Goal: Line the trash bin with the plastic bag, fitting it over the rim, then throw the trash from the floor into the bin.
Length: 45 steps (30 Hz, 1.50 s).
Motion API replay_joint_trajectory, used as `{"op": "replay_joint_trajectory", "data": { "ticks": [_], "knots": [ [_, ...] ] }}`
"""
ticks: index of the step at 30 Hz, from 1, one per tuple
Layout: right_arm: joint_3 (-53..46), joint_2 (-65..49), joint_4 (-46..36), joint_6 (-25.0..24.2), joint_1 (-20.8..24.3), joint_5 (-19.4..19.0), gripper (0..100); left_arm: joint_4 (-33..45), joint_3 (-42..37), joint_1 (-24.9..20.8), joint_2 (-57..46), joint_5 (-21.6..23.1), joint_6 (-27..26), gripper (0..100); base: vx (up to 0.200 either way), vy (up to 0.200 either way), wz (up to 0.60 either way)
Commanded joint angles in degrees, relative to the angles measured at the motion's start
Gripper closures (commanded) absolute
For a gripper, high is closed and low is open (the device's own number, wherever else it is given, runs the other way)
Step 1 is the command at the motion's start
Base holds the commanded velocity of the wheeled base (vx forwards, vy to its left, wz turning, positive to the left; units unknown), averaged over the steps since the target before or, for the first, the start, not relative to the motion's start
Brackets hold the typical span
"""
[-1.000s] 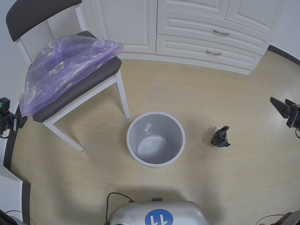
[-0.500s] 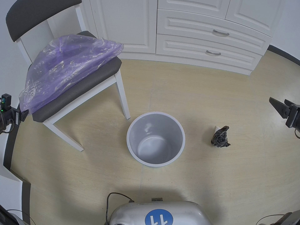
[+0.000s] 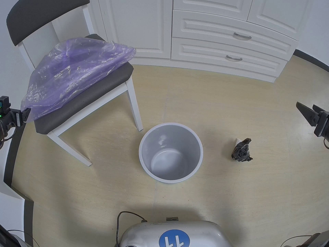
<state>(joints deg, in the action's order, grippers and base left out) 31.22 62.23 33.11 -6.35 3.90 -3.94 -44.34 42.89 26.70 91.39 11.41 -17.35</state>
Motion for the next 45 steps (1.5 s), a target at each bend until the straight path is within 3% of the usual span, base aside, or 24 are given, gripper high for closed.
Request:
{"op": "replay_joint_trajectory", "data": {
  "ticks": [1, 9, 10, 14, 20, 28, 34, 36, 42, 43, 44, 45],
  "knots": [
    [-0.2, 0.3, 1.4, 0.0, -0.1, 0.0, 0, -7.6, -3.4, -0.6, 2.9, 0.1, 4.0, 0, 0.000, 0.000, 0.00],
    [-0.1, 0.5, 1.4, -0.1, 0.1, 0.0, 0, -31.3, -20.6, -0.8, 1.7, 2.4, 8.4, 0, 0.000, 0.000, 0.00],
    [-0.1, 0.5, 1.4, -0.1, 0.1, 0.0, 0, -31.3, -20.6, -0.8, 1.7, 2.4, 8.4, 0, 0.000, 0.000, 0.00],
    [-0.3, 0.9, 1.4, -0.3, 0.6, -0.8, 0, -43.7, -23.2, -2.1, 7.4, 4.7, 8.9, 0, 0.000, 0.000, 0.00],
    [0.3, 0.9, 1.5, -5.0, 1.8, -4.0, 0, -43.5, -22.7, -0.2, 13.3, 5.2, 10.1, 0, 0.000, 0.000, 0.00],
    [0.3, 1.8, 1.5, -5.3, 1.9, -4.7, 0, -43.6, -21.5, 0.4, 12.3, 5.5, 14.3, 0, 0.000, 0.000, 0.00],
    [0.2, 1.8, 2.9, -5.4, 2.4, -4.7, 0, -42.8, -22.2, -0.9, -1.1, 7.7, 25.7, 0, 0.000, 0.000, 0.00],
    [0.1, 1.8, 3.0, -5.4, 3.2, -4.6, 0, -41.6, -22.1, -0.9, -3.3, 8.2, 26.8, 0, 0.000, 0.000, 0.00],
    [0.1, 4.6, 2.1, -5.4, 7.7, -1.5, 0, -16.7, -18.8, -0.5, -15.8, 8.7, 26.8, 0, 0.000, 0.000, 0.00],
    [0.1, 6.0, 2.1, -5.4, 8.8, 1.0, 0, -5.8, -16.3, -0.7, -18.9, 9.5, 26.9, 0, 0.000, 0.000, 0.00],
    [0.1, 6.1, 2.1, -5.4, 9.0, 1.3, 0, -4.7, -15.9, -0.6, -19.1, 9.7, 26.9, 0, 0.000, 0.000, 0.00],
    [0.1, 8.0, 2.4, -5.3, 11.0, 5.0, 0, 8.7, -10.9, -0.2, -21.1, 11.1, 27.4, 0, 0.000, 0.000, 0.00]
  ]
}}
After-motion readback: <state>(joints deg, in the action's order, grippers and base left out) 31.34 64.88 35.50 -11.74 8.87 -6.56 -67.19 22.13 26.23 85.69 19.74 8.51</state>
